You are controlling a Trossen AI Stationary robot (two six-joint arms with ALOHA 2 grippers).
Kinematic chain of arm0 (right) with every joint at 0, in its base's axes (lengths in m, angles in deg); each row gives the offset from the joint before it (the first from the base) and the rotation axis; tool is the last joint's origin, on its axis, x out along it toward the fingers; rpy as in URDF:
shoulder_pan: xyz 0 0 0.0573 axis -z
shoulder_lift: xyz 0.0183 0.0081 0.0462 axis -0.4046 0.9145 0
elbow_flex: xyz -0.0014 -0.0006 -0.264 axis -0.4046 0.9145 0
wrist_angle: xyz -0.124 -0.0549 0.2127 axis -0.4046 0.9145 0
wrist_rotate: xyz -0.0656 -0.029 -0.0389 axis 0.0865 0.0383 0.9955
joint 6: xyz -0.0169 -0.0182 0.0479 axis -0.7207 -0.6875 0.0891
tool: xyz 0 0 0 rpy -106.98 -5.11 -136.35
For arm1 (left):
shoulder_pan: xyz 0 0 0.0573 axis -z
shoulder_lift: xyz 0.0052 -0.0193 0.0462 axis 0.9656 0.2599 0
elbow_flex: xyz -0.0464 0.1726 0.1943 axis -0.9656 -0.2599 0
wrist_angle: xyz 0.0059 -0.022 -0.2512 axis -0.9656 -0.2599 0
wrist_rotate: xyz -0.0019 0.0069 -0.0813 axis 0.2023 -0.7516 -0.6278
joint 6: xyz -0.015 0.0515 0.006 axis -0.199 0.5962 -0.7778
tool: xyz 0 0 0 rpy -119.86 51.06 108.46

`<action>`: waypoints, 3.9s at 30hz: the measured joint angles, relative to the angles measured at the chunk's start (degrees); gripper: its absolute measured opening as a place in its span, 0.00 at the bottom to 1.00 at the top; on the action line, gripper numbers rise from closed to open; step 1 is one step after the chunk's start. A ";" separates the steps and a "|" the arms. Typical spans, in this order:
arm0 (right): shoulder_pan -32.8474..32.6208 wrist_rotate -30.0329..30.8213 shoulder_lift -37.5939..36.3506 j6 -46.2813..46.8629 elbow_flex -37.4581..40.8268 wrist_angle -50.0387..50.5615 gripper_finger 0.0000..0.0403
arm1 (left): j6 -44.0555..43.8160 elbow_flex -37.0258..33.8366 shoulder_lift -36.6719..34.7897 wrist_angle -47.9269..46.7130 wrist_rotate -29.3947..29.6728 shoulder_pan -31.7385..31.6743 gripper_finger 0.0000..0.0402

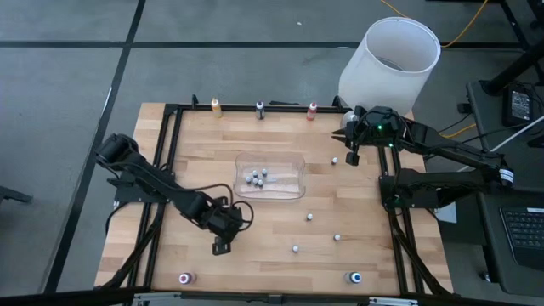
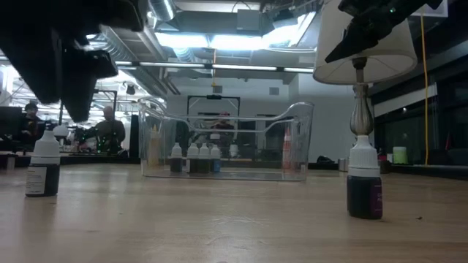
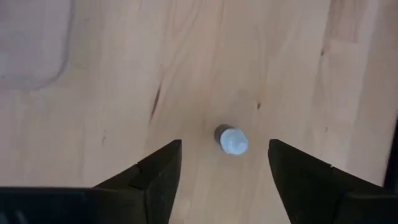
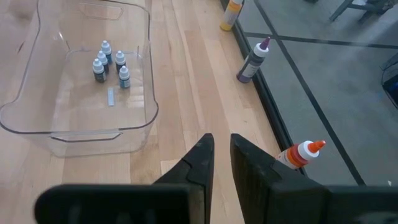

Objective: Pick & Place food coloring
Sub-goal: Put the black food coloring bottle into the transparent bin

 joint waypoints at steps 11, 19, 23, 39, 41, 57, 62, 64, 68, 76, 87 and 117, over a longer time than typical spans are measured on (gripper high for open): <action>0.02 0.00 0.02 -1.16 0.00 0.14 0.14 | -0.06 0.00 7.50 3.57 -2.84 1.01 0.58; 0.02 0.00 0.02 -1.32 0.00 0.14 0.14 | -0.12 0.00 8.66 5.10 -2.54 0.62 0.52; 0.02 0.02 0.02 -2.45 0.00 0.15 0.14 | -0.08 0.00 8.66 5.54 -3.02 0.55 0.45; 0.02 0.02 0.02 -4.11 0.00 0.15 0.14 | -0.01 1.09 6.84 3.08 -6.63 0.05 0.18; 0.02 0.02 0.02 -4.23 0.00 0.13 0.14 | 0.50 3.35 5.29 -0.48 -6.63 -0.60 0.16; 0.02 0.00 0.02 -4.28 0.00 -0.11 0.14 | 10.01 38.29 -9.96 -38.62 -1.97 -15.44 0.18; 0.02 0.00 0.02 -4.17 0.00 -0.13 0.14 | 15.22 41.69 -10.12 -41.75 -1.75 -20.00 0.18; 0.02 0.00 0.02 -4.14 0.00 -0.13 0.14 | 17.46 41.75 -10.12 -41.08 -1.95 -21.92 0.18; 0.02 0.00 0.02 -4.11 0.00 -0.13 0.14 | 21.47 41.80 -9.81 -38.83 -2.75 -26.25 0.18; 0.02 0.00 0.02 -4.10 0.00 -0.13 0.14 | 33.01 48.52 0.20 -38.17 -10.49 -34.11 0.18; 0.02 0.00 0.02 -4.09 0.00 -0.08 0.14 | 41.39 56.37 9.92 -40.65 -13.16 -37.68 0.19; 0.00 -0.50 1.56 -4.15 0.00 1.18 0.14 | 38.01 21.43 13.90 -9.85 -12.07 -33.69 0.18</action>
